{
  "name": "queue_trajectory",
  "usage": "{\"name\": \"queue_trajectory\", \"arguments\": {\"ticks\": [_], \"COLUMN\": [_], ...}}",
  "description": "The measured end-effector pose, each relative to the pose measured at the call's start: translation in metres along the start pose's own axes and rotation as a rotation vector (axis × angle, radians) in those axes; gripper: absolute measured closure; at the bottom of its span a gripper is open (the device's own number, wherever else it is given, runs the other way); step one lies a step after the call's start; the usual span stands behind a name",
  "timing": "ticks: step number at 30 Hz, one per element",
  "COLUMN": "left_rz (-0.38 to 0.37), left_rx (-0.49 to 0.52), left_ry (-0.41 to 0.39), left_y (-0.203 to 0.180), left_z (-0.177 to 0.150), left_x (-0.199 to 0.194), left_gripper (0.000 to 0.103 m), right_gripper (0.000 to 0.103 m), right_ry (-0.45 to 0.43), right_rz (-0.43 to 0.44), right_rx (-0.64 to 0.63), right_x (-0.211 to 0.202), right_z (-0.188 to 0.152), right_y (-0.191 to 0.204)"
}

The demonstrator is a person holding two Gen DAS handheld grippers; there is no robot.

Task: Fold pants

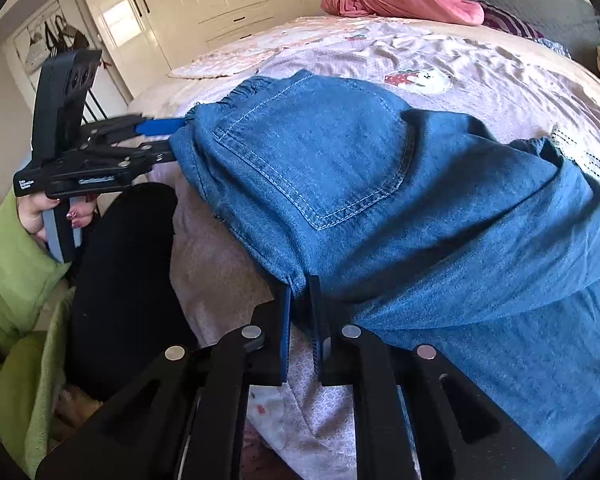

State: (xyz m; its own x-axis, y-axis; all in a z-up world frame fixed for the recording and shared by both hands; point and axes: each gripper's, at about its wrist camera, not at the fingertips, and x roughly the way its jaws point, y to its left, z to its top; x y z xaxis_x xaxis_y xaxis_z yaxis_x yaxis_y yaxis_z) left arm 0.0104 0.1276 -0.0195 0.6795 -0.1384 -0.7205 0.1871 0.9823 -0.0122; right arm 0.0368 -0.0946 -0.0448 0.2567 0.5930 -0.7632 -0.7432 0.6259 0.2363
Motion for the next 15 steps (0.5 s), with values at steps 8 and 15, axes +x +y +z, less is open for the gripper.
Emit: {"name": "queue_trajectory", "arguments": {"ticks": [8,15], "left_rz": [0.031,-0.082], "left_rx": [-0.110,-0.062], "left_ry": [-0.062,-0.074], "left_y": [0.021,-0.025], "left_z": [0.006,0.044], "left_x": [-0.052,-0.031], "left_gripper": [0.046,0.046], "right_gripper": [0.076,0.071], "right_ry": [-0.010,-0.119], "right_rz": [0.040,0.010], "right_rx": [0.011,0.070], "right_x": [-0.005,-0.046], "right_z": [0.000,0.005], "right_y": [0.002,-0.003]}}
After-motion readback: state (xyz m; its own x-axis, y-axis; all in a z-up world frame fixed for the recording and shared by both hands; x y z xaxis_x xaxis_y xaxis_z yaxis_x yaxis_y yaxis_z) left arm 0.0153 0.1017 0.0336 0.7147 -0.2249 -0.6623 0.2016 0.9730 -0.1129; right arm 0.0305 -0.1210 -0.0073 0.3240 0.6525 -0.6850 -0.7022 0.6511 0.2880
